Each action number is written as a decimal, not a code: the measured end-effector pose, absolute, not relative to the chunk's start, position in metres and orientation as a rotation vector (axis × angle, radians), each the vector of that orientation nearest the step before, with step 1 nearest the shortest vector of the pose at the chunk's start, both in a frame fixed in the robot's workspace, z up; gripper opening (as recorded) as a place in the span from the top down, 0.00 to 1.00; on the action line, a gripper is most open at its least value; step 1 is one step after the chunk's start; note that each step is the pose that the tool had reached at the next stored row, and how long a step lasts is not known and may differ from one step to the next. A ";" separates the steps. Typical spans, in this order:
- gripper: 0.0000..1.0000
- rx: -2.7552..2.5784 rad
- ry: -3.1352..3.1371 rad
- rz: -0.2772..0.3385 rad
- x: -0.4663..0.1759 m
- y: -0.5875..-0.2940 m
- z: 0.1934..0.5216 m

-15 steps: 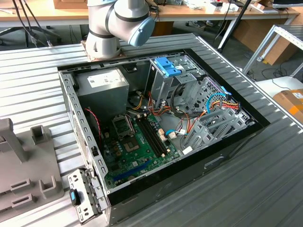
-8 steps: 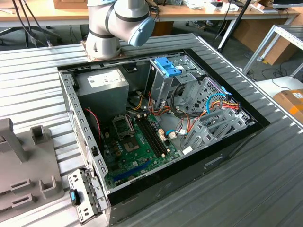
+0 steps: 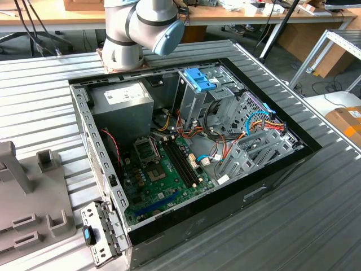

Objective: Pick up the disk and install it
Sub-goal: 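Pick up the disk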

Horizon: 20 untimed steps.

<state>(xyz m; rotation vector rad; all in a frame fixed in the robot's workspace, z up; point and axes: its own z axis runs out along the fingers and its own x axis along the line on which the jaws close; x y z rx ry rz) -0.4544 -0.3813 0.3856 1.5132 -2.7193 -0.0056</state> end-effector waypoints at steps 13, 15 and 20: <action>0.89 1.522 -2.714 -0.005 -0.454 -0.381 0.386; 0.89 1.532 -2.708 -0.005 -0.454 -0.381 0.386; 0.89 1.641 -2.644 -0.003 -0.454 -0.381 0.386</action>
